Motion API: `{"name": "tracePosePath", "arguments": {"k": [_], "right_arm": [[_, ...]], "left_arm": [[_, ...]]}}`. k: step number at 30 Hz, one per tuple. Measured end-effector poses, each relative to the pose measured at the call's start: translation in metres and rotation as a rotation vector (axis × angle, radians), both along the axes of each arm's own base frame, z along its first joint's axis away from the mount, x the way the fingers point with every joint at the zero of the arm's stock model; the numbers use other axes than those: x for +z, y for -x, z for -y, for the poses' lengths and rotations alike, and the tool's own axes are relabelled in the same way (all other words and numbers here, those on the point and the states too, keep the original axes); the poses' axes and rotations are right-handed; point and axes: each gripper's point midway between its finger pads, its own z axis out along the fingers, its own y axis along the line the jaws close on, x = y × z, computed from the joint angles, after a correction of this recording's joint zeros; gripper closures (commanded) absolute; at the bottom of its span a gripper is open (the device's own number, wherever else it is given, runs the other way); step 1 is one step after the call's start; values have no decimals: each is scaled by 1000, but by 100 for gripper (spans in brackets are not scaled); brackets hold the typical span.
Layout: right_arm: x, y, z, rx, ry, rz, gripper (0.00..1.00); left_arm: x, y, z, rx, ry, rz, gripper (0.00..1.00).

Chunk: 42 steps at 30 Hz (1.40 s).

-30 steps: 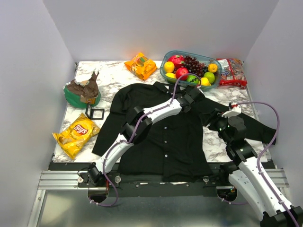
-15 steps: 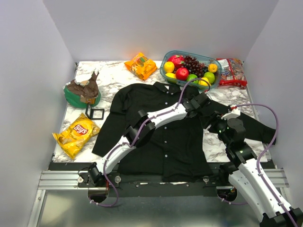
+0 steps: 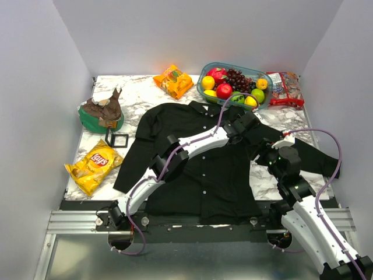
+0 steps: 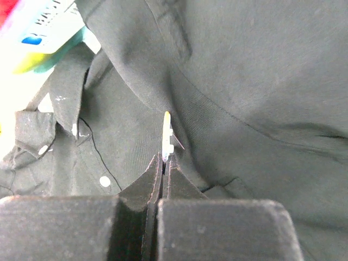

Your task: Pin the brooch onto the clothing

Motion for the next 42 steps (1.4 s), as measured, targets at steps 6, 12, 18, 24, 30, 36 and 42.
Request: {"name": "tracePosePath", "arguments": {"k": [6, 12, 18, 24, 30, 36, 42], "right_arm": [[-2, 0, 0, -1, 0, -6, 33], [-5, 1, 0, -1, 2, -14, 33], [-7, 1, 1, 0, 6, -20, 32], [-14, 0, 1, 10, 37, -39, 32], [-28, -3, -3, 37, 65, -84, 32], [-37, -6, -9, 66, 67, -115, 32], [-36, -9, -17, 104, 49, -108, 33]], "left_arm": [[24, 3, 10, -11, 96, 0, 100], [42, 4, 18, -23, 165, 7, 100], [28, 3, 7, -18, 150, -22, 100], [1, 10, -49, 18, 114, -142, 100], [23, -16, -126, 142, 114, -137, 100], [22, -26, -187, 227, -46, -104, 100], [-9, -10, -238, 257, -294, -130, 100]]}}
